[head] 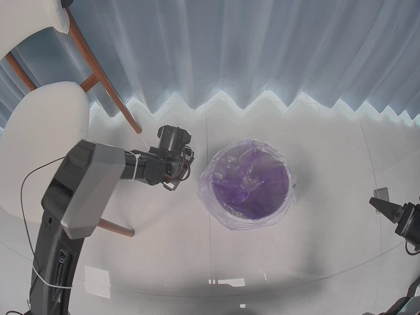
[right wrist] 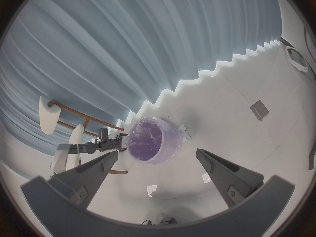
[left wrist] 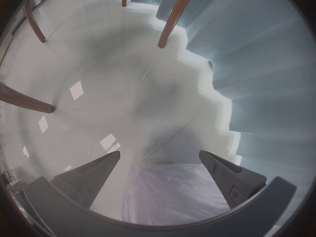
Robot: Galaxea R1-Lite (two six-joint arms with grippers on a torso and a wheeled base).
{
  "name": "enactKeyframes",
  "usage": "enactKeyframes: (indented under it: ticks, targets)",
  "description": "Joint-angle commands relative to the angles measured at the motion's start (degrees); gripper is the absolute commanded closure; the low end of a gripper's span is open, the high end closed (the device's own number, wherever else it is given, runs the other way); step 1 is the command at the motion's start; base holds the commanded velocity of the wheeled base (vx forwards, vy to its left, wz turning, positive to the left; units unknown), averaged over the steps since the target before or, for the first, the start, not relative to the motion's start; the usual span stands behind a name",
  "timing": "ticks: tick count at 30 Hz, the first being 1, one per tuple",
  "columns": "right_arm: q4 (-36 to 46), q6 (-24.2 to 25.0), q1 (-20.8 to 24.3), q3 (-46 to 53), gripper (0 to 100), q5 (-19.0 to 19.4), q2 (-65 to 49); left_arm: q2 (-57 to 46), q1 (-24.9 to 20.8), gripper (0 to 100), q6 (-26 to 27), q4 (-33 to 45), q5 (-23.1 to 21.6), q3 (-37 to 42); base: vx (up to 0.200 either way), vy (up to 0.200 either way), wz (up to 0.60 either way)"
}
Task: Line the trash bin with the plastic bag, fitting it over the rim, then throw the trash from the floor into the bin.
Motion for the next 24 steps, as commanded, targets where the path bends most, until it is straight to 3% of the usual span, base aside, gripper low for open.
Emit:
enactKeyframes:
  ticks: [1,6,11,15,20,24]
  targets:
    - [0.43,-0.38,-0.06,3.58,0,-0.16,-4.79,-21.53,-1.03,0,-2.17,-1.07,-2.19,16.34,0.0,0.0,0.0]
    - [0.69,-0.38,-0.06,6.65,0,-0.95,-7.77,-40.07,-4.63,0,-2.26,-5.29,-4.74,28.83,0.0,0.0,0.0]
    - [0.69,-0.3,-0.06,9.29,0,-1.21,-10.5,-49.48,-6.65,0,-0.42,-8.11,-6.32,33.22,0.0,0.0,0.0]
    - [0.96,-0.3,-0.06,11.58,0,-1.56,-13.49,-58.09,-4.45,0,0.02,-8.46,-5.61,36.3,0.0,0.0,0.0]
    - [1.31,-0.3,-0.06,14.48,0,-1.65,-16.04,-66.44,-0.41,0,-4.64,-11.97,-6.23,42.89,0.0,0.0,0.0]
    - [3.33,-2.49,0.02,13.86,0,-2.09,-16.91,-72.95,1.96,0,-5.78,-18.04,-7.46,53.61,0.0,0.0,0.0]
